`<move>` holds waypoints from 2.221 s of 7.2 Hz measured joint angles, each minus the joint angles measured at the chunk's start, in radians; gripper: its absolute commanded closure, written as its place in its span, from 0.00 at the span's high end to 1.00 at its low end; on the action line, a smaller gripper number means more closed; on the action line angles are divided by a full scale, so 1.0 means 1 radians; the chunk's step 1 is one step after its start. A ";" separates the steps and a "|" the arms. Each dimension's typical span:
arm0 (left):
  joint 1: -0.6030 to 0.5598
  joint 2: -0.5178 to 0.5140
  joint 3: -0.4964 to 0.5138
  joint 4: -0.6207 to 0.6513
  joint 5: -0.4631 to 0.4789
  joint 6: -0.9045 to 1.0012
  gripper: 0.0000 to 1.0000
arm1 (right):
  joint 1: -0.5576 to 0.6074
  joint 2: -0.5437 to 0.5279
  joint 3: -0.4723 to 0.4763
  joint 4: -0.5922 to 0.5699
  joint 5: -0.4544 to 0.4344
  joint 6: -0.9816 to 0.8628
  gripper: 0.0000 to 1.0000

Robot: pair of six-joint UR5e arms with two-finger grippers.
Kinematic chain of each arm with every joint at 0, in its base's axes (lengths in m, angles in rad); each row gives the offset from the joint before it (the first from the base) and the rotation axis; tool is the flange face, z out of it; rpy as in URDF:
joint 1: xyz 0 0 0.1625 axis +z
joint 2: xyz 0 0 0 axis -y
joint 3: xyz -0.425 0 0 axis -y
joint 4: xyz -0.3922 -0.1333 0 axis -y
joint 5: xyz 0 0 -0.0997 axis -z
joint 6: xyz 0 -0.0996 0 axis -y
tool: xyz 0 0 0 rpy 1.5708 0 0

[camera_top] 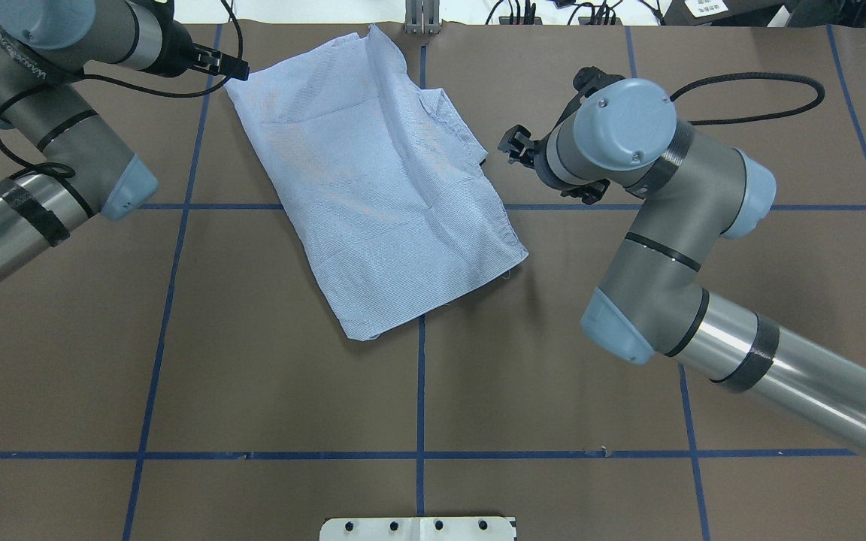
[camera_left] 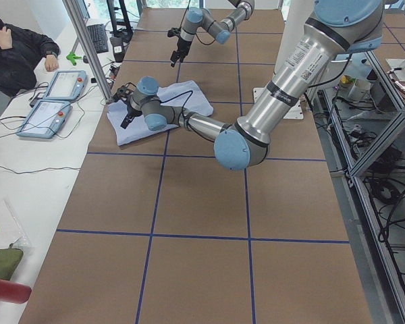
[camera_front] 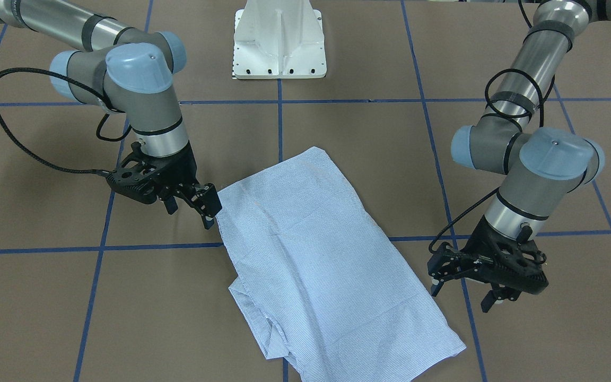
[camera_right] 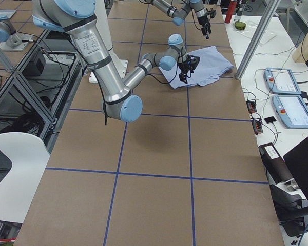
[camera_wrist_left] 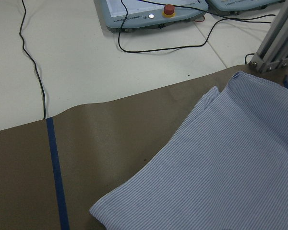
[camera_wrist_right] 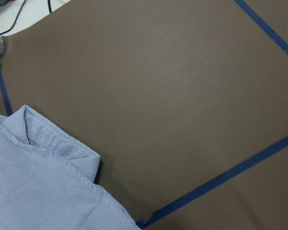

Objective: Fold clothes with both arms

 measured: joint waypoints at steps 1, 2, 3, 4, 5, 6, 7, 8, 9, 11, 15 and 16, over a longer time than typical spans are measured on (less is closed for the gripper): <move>0.000 0.016 -0.024 0.000 -0.002 -0.001 1.00 | -0.051 0.005 0.002 -0.046 -0.056 0.068 0.99; 0.002 0.029 -0.041 0.000 -0.002 -0.002 1.00 | -0.100 0.007 0.002 -0.078 -0.106 0.116 0.99; 0.003 0.036 -0.050 -0.001 -0.001 -0.003 1.00 | -0.144 0.009 -0.001 -0.092 -0.150 0.158 0.99; 0.005 0.043 -0.057 -0.001 -0.001 -0.003 1.00 | -0.179 0.012 -0.008 -0.098 -0.184 0.190 0.99; 0.007 0.052 -0.065 -0.002 0.000 -0.003 1.00 | -0.206 0.014 -0.018 -0.098 -0.213 0.212 0.99; 0.008 0.064 -0.077 -0.002 0.000 -0.003 1.00 | -0.226 0.016 -0.023 -0.096 -0.236 0.233 0.98; 0.010 0.073 -0.089 -0.002 0.000 -0.003 1.00 | -0.239 0.016 -0.027 -0.095 -0.246 0.249 0.98; 0.011 0.077 -0.095 -0.002 0.000 -0.004 1.00 | -0.247 0.016 -0.038 -0.093 -0.258 0.257 0.98; 0.012 0.079 -0.097 -0.002 0.000 -0.004 1.00 | -0.251 0.018 -0.055 -0.090 -0.272 0.260 0.98; 0.012 0.081 -0.099 -0.002 0.000 -0.004 1.00 | -0.252 0.028 -0.088 -0.089 -0.286 0.261 0.98; 0.012 0.087 -0.105 -0.002 0.000 -0.003 1.00 | -0.256 0.085 -0.166 -0.088 -0.349 0.266 0.83; 0.012 0.087 -0.106 -0.002 0.000 -0.003 1.00 | -0.258 0.090 -0.174 -0.088 -0.354 0.267 0.62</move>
